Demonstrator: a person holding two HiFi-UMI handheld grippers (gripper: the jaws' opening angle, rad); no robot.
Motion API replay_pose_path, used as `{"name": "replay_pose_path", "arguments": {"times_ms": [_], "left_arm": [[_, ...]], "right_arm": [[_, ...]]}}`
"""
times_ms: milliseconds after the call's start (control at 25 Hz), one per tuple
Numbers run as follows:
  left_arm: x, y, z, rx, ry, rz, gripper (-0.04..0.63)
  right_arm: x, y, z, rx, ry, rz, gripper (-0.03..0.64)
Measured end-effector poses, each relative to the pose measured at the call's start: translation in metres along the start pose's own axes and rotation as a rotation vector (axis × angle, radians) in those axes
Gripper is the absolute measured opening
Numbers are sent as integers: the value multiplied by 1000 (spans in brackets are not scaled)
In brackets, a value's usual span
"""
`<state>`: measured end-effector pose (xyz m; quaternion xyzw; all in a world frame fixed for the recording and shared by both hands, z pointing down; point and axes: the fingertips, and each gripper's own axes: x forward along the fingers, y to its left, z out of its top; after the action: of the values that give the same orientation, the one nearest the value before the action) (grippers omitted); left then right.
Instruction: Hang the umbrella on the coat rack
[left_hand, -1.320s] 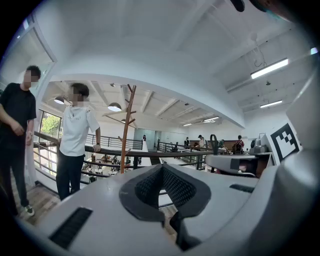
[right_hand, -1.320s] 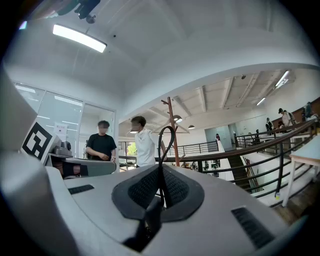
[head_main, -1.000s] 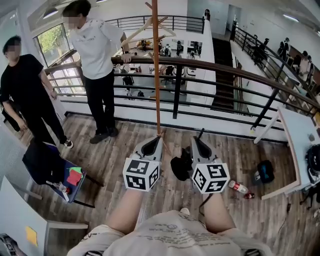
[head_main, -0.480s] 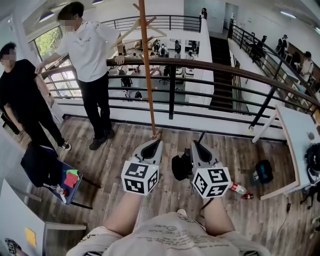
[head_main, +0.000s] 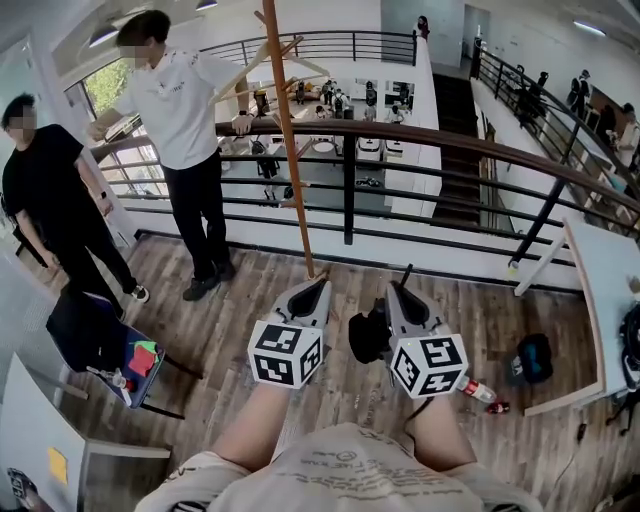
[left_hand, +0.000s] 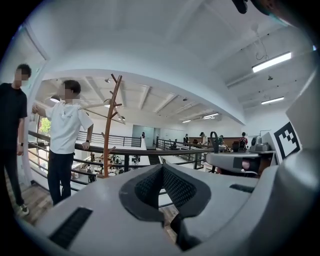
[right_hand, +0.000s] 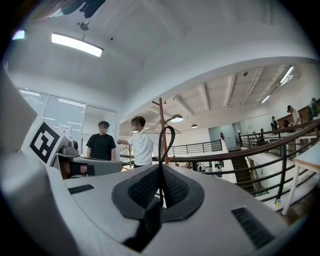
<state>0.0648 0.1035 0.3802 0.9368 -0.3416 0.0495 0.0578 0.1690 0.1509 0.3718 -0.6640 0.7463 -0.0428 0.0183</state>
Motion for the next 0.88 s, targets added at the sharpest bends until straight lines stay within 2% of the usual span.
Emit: {"name": "replay_pose_path", "arguments": {"times_ms": [320, 480, 880], "left_arm": [[39, -17, 5, -19, -15, 45, 5], [52, -22, -2, -20, 13, 65, 5], [80, 13, -16, -26, 29, 116, 6]], "right_arm": [[14, -32, 11, -42, -2, 76, 6], [25, -45, 12, -29, 2, 99, 6], [70, -49, -9, -10, 21, 165, 5]]}}
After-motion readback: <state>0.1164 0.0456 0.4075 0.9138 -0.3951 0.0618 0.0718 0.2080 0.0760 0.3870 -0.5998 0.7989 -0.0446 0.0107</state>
